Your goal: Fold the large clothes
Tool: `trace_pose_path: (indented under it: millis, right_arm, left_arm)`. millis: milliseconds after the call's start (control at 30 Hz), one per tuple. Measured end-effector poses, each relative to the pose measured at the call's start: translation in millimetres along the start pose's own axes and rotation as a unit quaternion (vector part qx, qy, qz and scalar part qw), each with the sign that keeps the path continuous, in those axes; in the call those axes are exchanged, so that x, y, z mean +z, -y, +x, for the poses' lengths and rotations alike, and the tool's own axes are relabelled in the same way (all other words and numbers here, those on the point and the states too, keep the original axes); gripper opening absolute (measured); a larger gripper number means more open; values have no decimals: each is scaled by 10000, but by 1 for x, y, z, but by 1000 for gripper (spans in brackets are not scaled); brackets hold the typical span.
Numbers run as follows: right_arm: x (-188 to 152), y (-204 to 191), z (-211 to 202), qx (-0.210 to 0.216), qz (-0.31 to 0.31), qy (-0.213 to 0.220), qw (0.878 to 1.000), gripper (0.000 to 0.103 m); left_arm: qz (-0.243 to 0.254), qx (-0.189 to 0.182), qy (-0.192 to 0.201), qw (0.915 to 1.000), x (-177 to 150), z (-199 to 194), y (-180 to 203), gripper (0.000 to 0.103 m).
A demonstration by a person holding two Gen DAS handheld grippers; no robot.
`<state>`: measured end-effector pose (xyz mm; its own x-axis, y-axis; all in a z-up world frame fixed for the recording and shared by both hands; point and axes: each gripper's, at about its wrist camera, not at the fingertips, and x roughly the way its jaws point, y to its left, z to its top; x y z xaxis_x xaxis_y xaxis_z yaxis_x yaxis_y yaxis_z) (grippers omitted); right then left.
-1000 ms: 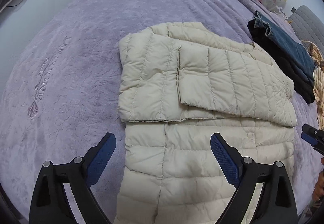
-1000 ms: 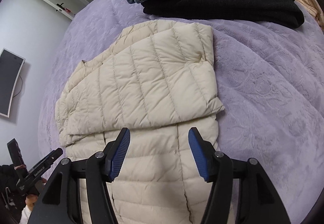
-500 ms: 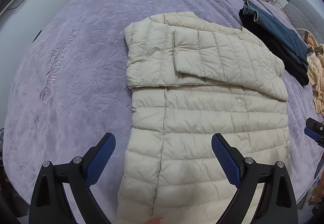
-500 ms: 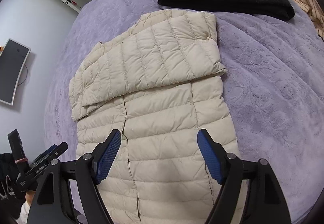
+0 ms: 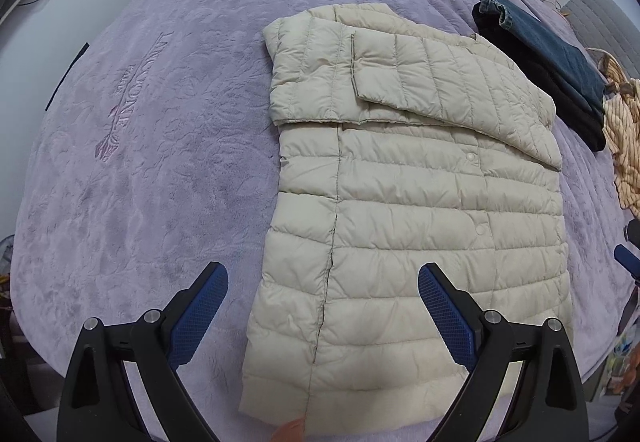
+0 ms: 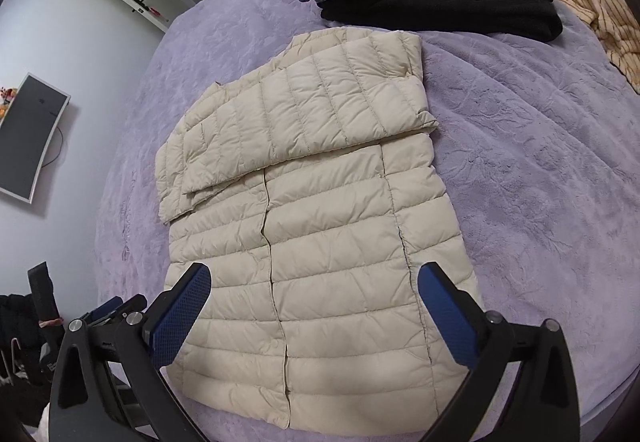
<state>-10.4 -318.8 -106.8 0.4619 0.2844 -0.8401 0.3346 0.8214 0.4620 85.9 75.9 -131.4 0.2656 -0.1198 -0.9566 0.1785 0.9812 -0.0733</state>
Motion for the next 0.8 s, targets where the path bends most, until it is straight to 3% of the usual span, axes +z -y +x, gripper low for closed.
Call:
trace_pose_path:
  millis: [533, 800]
  right_arm:
    - [-49, 60, -3, -244, 894, -839, 9922, 103]
    - [-69, 91, 13, -272, 1347, -1148, 9838, 103]
  left_arm:
    - [-3, 239, -474, 9986, -43, 18, -36, 97]
    - [30, 20, -776, 9970, -66, 41, -57, 97]
